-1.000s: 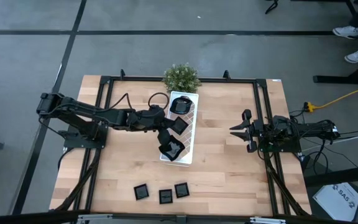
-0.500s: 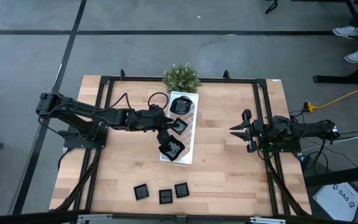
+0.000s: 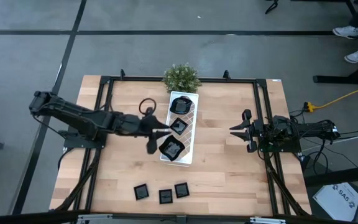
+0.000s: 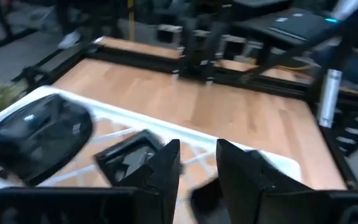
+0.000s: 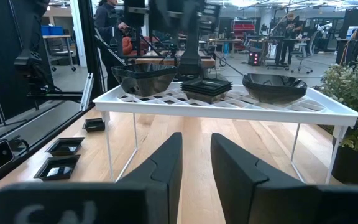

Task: Pick & Place Mini shaped plates
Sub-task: Stack the square plate on top of the square plate on the shelf

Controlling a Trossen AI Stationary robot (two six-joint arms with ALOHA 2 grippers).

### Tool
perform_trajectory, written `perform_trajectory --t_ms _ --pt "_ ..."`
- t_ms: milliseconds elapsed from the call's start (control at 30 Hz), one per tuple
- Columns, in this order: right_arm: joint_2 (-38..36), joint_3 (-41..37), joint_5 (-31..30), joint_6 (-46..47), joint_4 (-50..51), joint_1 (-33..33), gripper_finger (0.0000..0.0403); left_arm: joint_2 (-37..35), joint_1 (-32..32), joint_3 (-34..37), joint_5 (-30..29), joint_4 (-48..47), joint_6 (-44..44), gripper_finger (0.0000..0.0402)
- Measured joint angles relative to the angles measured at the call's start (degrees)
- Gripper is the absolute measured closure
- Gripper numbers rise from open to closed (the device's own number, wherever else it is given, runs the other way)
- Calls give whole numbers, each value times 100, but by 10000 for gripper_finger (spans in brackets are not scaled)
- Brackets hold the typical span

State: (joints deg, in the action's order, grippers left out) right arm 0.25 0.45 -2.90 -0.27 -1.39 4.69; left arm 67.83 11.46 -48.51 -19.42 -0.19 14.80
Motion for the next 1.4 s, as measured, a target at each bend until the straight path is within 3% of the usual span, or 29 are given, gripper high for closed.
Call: perform_trajectory --t_ms 300,767,1067,1400 --pt "-2 0 0 0 -2 0 318 -82 1006 0 70 -2 -253 309" --pt "0 0 0 1 0 -1 318 -78 2516 24 109 0 61 313" --pt "0 0 0 0 -1 -2 318 29 2891 35 91 -646 1374 314" --pt "-2 0 0 0 0 -1 318 646 2901 37 105 -1066 2312 313"
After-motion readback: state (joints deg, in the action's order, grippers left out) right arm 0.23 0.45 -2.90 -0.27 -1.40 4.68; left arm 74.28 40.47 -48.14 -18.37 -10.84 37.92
